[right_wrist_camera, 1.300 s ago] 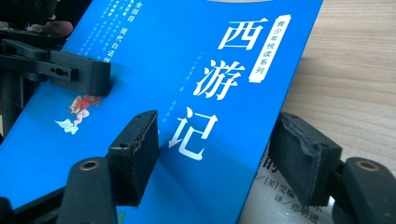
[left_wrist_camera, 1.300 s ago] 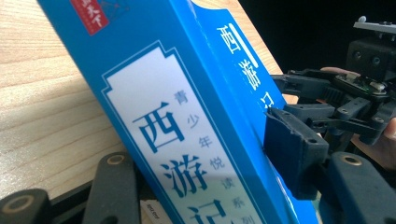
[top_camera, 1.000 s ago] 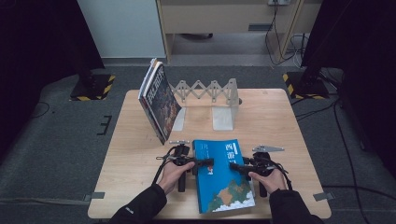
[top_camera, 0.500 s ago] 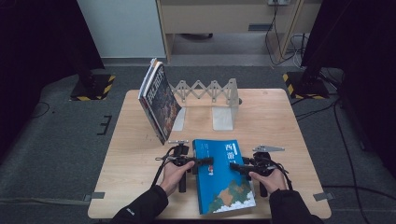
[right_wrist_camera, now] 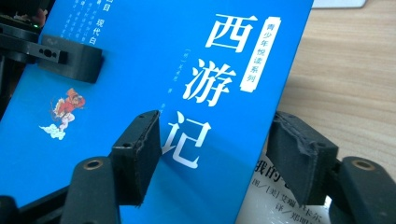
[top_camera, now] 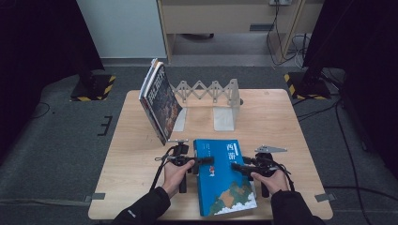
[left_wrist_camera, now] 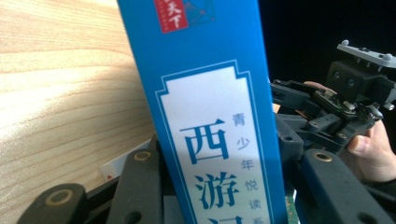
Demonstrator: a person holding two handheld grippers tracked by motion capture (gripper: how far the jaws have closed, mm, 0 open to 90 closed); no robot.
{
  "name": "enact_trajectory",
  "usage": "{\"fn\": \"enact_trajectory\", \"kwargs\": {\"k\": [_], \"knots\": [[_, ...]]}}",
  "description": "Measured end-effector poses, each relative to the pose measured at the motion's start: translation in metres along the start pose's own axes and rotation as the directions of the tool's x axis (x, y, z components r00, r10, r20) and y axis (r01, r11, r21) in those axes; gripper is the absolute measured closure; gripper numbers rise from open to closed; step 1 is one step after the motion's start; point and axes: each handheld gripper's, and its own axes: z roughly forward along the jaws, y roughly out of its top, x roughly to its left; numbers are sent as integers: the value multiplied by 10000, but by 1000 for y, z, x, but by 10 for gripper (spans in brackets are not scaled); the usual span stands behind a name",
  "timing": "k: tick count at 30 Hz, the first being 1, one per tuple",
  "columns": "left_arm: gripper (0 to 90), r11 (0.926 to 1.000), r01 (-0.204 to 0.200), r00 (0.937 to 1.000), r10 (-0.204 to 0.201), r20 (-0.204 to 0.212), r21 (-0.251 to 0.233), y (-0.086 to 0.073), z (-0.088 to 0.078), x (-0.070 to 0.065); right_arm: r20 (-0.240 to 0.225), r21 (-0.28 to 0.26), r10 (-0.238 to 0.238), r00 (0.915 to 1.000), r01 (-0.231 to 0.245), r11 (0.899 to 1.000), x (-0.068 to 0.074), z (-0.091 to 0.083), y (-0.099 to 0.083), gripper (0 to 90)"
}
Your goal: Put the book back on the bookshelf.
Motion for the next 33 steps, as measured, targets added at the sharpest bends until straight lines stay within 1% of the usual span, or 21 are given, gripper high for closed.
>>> {"fn": "enact_trajectory", "kwargs": {"k": [3, 4, 7, 12, 13, 14, 17, 20, 23, 24, 25, 26, 27, 29, 33], "knots": [[575, 10000, -71, 9999, 71, 81, 36, 3, -3, -3, -44, -131, 23, 10000, -24, 9999, 0, -2, 1, 349], [579, 9999, -142, 9998, 141, 141, 13, 3, -4, -4, -69, -217, 38, 10000, -40, 9998, 0, -3, 1, 348], [589, 9999, -164, 9997, 164, 186, 33, 6, -8, -9, 7, -534, 76, 10000, -75, 9985, -2, -7, 3, 336], [606, 9989, -463, 9984, 462, 335, 28, 12, -15, -17, 296, -1104, 282, 9992, -248, 9936, -8, -16, 6, 331], [608, 9979, -639, 9974, 636, 340, 71, 13, -16, -18, 333, -1215, 333, 9989, -290, 9922, -10, -18, 6, 328], [609, 9975, -699, 9970, 697, 347, 59, 14, -17, -20, 362, -1317, 383, 9986, -332, 9907, -11, -20, 7, 329], [611, 9963, -861, 9957, 859, 341, 65, 17, -21, -24, 491, -1609, 496, 9976, -411, 9861, -14, -25, 8, 328], [612, 9954, -951, 9948, 948, 370, 77, 19, -24, -27, 783, -1820, 504, 9957, -354, 9827, -18, -30, 8, 317], [613, 9929, -1189, 9921, 1185, 410, 61, 22, -28, -32, 1198, -1841, 533, 9914, -306, 9824, -22, -33, 7, 314], [614, 9929, -1184, 9918, 1180, 490, 63, 23, -29, -34, 1331, -1804, 616, 9892, -370, 9829, -24, -34, 7, 313], [614, 9905, -1373, 9896, 1370, 430, 52, 24, -31, -36, 1473, -1768, 561, 9875, -295, 9838, -26, -35, 6, 312], [614, 9909, -1347, 9894, 1343, 545, 36, 24, -32, -39, 1582, -1700, 546, 9859, -273, 9851, -27, -36, 5, 312], [614, 9895, -1448, 9879, 1444, 573, 30, 25, -33, -41, 1709, -1666, 604, 9834, -316, 9855, -29, -36, 5, 313], [614, 9881, -1540, 9858, 1539, 673, -45, 27, -36, -46, 1895, -1606, 579, 9802, -273, 9866, -31, -38, 4, 315], [614, 9845, -1746, 9808, 1753, 854, -158, 30, -42, -55, 2067, -1687, 670, 9761, -319, 9852, -35, -41, 4, 314]]}}
